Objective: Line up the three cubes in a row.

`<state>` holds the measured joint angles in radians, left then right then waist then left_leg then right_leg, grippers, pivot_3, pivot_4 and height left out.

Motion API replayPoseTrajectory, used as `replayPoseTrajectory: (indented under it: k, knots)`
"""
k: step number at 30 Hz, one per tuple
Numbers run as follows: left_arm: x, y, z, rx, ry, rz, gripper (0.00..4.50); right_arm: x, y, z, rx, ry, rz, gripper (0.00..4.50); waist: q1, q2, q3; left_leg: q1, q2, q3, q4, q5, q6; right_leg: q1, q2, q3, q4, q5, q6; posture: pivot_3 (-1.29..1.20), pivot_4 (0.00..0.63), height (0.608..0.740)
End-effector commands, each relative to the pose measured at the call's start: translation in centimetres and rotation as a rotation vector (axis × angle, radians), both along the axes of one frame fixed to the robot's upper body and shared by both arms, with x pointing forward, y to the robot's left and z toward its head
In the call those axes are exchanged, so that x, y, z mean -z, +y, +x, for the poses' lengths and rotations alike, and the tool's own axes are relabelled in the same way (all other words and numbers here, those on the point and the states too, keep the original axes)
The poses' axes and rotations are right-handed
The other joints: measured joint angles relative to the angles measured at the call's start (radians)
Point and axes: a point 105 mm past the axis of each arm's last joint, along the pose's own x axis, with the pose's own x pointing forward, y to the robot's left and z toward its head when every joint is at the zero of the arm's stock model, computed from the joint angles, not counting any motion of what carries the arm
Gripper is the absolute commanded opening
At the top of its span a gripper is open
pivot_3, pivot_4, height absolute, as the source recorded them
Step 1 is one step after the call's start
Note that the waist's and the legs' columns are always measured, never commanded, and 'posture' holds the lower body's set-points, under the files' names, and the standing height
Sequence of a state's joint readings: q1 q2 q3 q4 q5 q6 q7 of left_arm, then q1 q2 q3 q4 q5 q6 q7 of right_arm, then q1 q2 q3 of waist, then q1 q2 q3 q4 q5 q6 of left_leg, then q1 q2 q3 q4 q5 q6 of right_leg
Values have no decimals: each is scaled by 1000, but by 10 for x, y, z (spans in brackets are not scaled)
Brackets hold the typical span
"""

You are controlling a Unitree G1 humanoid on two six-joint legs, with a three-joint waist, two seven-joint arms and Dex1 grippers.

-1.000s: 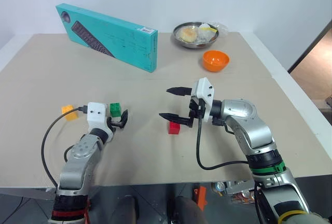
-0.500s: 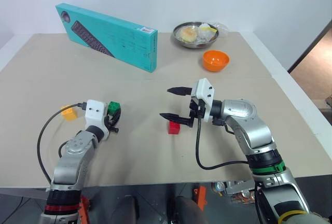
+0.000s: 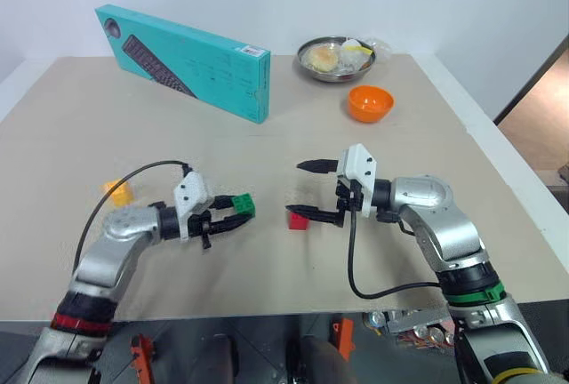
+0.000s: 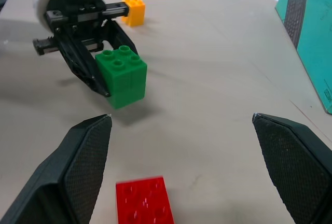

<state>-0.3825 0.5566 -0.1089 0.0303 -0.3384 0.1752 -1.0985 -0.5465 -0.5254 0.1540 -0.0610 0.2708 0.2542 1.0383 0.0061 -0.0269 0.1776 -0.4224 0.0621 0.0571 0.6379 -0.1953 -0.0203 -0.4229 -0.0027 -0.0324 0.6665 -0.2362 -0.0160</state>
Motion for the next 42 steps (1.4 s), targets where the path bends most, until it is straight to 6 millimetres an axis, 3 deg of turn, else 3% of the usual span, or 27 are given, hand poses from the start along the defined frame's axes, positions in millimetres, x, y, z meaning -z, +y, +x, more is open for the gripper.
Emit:
replayPoseTrajectory:
  k: [1, 22, 42]
  knots:
    - [0, -6, 2, 90, -7, 25, 1626, -12, -2, -5, 3, -50, 16, 4500, 0, 0, 0, 0, 0, 0, 0, 0, 0, 0, 0, 0, 0, 0, 0, 0, 150, 740]
    - [16, -11, 11, 194, -29, 126, 1626, -7, -5, -30, -55, 32, 23, 4500, 1, 0, 0, -2, 1, -1, 0, 0, 0, -1, 1, 0, 0, 0, 0, 0, 150, 740]
    - [20, -10, 20, 172, -38, 136, 1626, -1, -7, -31, -74, 38, -10, 4500, 2, 0, 0, -2, 0, -1, 3, 0, 0, -1, 1, -1, 1, 0, 1, 0, 150, 740]
